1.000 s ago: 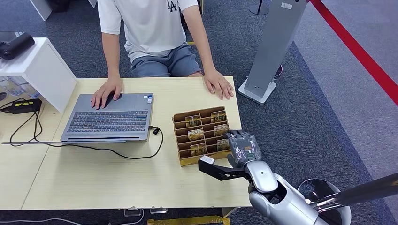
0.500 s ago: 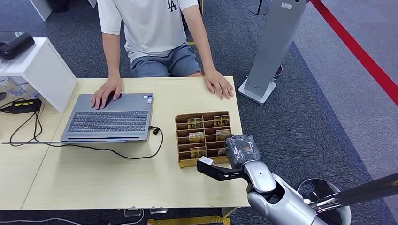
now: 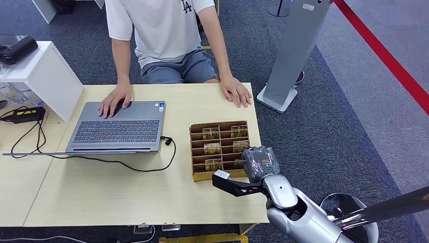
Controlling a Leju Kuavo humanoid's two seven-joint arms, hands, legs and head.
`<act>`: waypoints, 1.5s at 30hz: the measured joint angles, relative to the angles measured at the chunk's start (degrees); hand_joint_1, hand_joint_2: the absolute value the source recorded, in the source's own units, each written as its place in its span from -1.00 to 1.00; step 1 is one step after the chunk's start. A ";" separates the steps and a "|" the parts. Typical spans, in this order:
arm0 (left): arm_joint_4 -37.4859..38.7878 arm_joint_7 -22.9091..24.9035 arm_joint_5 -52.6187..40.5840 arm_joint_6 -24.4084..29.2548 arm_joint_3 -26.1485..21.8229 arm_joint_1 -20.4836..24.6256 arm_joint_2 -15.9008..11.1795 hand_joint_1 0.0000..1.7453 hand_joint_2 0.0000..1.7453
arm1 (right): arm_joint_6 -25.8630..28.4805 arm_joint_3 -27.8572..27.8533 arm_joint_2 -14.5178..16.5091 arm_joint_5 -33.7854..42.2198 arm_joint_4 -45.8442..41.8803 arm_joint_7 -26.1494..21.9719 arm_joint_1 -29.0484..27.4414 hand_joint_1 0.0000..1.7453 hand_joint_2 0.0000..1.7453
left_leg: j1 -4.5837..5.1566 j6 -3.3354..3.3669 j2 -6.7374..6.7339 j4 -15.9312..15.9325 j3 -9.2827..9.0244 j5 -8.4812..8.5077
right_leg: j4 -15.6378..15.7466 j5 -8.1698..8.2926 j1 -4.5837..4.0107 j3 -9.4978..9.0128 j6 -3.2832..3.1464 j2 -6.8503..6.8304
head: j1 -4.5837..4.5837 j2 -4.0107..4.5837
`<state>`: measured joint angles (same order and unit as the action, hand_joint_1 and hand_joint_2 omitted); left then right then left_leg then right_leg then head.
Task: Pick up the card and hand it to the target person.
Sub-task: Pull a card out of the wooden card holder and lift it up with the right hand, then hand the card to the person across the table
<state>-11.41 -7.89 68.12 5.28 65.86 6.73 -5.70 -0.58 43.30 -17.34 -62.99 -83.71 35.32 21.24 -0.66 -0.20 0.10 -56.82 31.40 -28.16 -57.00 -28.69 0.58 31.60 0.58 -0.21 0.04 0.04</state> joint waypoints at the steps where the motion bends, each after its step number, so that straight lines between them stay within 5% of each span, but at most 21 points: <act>1: 0.00 0.00 -0.02 -0.01 0.00 0.00 0.00 -1.00 -1.00 | 0.00 0.01 -0.01 0.03 -0.01 0.00 0.00 0.64 1.00 | 0.00 0.00 0.00 0.00 0.00 0.00 | 0.00 0.00 0.00 0.00 0.00 0.00 | 0.00 0.00; 19: 0.00 0.00 -0.34 -0.50 0.07 -0.10 -0.67 -1.00 -1.00 | 2.18 -0.27 -0.93 -1.02 -2.15 0.97 0.37 0.64 1.00 | 0.00 0.00 0.00 0.00 0.00 0.00 | 0.00 0.01 0.00 -0.01 0.00 0.00 | -0.03 0.00; 30: -0.02 -0.04 0.27 -0.32 0.06 -0.38 -0.71 -1.00 -1.00 | 15.26 -2.45 -2.26 -9.56 -13.27 -2.85 0.94 0.64 1.00 | 0.00 0.00 0.00 0.00 0.00 0.00 | 0.00 0.00 0.00 0.00 0.00 0.00 | 0.05 0.00; 40: -0.02 0.06 0.22 -0.27 0.06 -0.32 -0.70 -1.00 -1.00 | 22.42 -2.47 -1.21 -11.92 -13.68 -6.32 -0.16 0.64 1.00 | 0.00 0.00 0.00 -0.01 0.02 0.00 | 0.00 0.00 0.00 0.00 0.00 0.00 | -0.08 0.00; 42: -0.02 0.12 0.22 -0.47 0.06 -0.33 -0.70 -1.00 -1.00 | 22.69 -2.47 -1.04 -11.92 -13.41 -6.50 -0.30 0.38 1.00 | 0.00 0.00 0.00 -0.01 0.03 0.00 | 0.00 0.00 0.00 0.00 0.00 0.00 | -0.05 0.00; 45: -0.02 0.13 0.14 -1.46 0.07 -0.34 -0.70 -1.00 0.50 | 22.72 -2.50 -0.79 -11.68 -12.80 -6.70 -0.43 -0.41 1.00 | 0.00 0.00 0.00 -0.01 0.03 0.00 | 0.00 0.00 0.00 0.01 0.00 -0.01 | 0.01 0.00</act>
<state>-11.43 -7.76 68.26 3.82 65.92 6.39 -6.40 22.14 40.80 -18.13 -74.67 -96.52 28.62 20.81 -0.66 -0.20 0.10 -56.82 31.43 -28.16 -57.00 -28.69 0.58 31.61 0.58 -0.22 0.05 0.04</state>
